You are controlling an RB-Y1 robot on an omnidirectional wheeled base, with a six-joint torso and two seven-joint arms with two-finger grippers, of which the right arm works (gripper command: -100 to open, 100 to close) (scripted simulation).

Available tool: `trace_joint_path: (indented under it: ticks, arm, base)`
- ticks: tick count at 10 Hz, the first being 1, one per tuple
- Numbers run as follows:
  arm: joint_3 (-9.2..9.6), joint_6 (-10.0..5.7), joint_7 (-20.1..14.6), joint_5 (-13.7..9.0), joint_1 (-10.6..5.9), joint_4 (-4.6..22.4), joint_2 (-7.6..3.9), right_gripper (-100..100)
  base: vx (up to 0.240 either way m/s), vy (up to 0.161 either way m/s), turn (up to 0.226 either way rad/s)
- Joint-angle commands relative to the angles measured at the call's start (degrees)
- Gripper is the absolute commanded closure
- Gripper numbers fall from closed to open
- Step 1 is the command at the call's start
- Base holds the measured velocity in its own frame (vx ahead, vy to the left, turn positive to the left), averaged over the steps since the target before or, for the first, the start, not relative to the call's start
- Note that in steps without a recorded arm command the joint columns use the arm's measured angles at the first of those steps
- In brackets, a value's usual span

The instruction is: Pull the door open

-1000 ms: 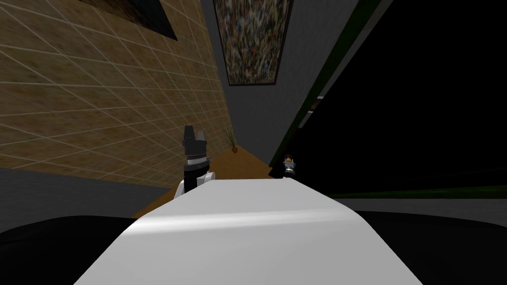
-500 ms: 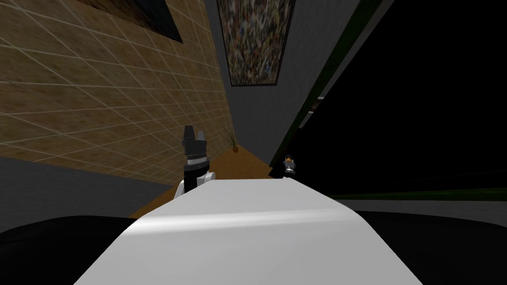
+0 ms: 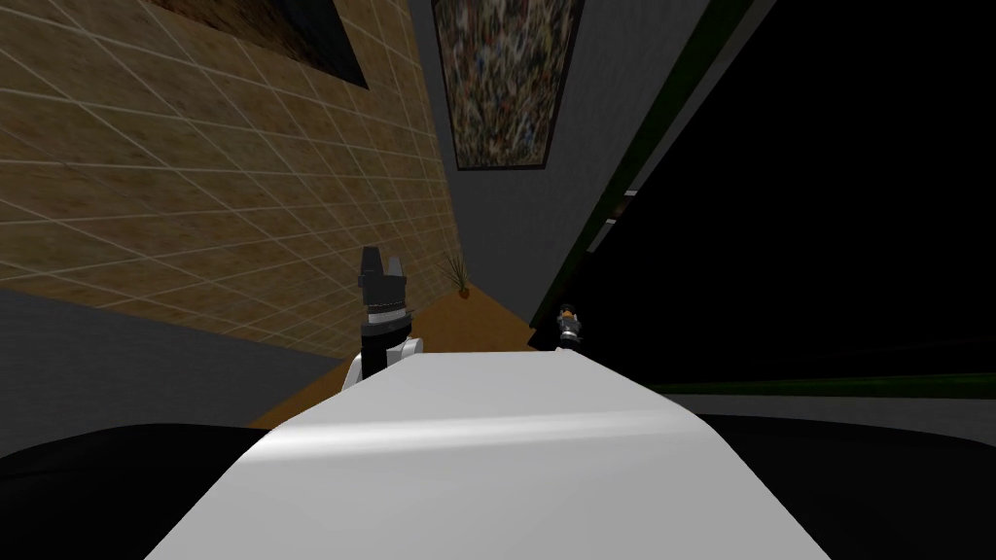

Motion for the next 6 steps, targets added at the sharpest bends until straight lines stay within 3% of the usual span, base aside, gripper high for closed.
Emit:
trace_joint_path:
  ticks: [1,4,5,6]
  arm:
    - [0.05,0.02,-2.47,-0.32,0.04,0.03,0.11,100]
    - [0.06,0.04,-5.24,-0.68,0.04,0.03,0.12,100]
    - [0.04,0.00,-4.51,-0.57,0.00,0.01,0.01,100]
    - [0.82,-0.07,-5.49,-0.17,0.25,-0.23,-0.29,100]
  base:
    - [-0.033,-0.006,0.035]
    - [-0.026,-0.003,0.027]
    - [-0.009,-0.002,0.009]
    - [-0.129,0.023,0.066]
